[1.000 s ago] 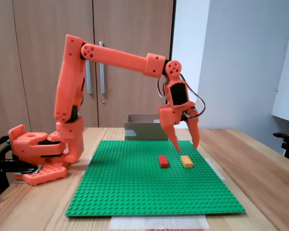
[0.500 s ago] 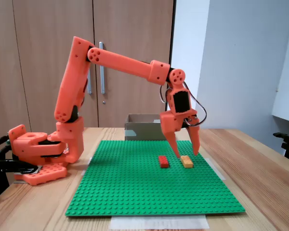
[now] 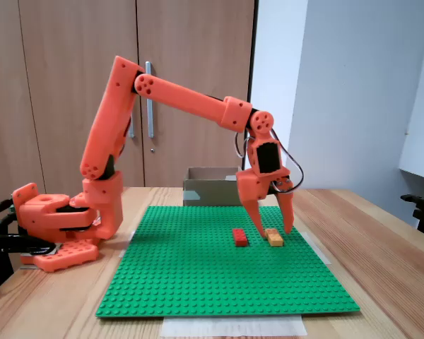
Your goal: Pick the yellow lego block and put it in the box.
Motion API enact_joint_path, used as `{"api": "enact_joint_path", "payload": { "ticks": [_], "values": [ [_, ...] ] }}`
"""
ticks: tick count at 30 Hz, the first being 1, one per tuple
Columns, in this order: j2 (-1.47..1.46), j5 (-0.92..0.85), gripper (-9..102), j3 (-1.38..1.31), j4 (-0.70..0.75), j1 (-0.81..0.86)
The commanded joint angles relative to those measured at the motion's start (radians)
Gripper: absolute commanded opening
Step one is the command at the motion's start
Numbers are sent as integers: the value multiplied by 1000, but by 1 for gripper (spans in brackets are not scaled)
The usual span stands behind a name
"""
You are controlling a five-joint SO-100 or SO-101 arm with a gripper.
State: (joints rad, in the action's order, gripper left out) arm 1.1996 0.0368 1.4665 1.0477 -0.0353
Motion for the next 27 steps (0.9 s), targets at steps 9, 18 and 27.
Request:
{"api": "enact_joint_path", "payload": {
  "ticks": [9,18,27],
  "values": [
    [-41,9,19,-117,46,0],
    [-46,18,19,-121,67,-3],
    [-57,15,22,-126,75,-8]
  ]
}}
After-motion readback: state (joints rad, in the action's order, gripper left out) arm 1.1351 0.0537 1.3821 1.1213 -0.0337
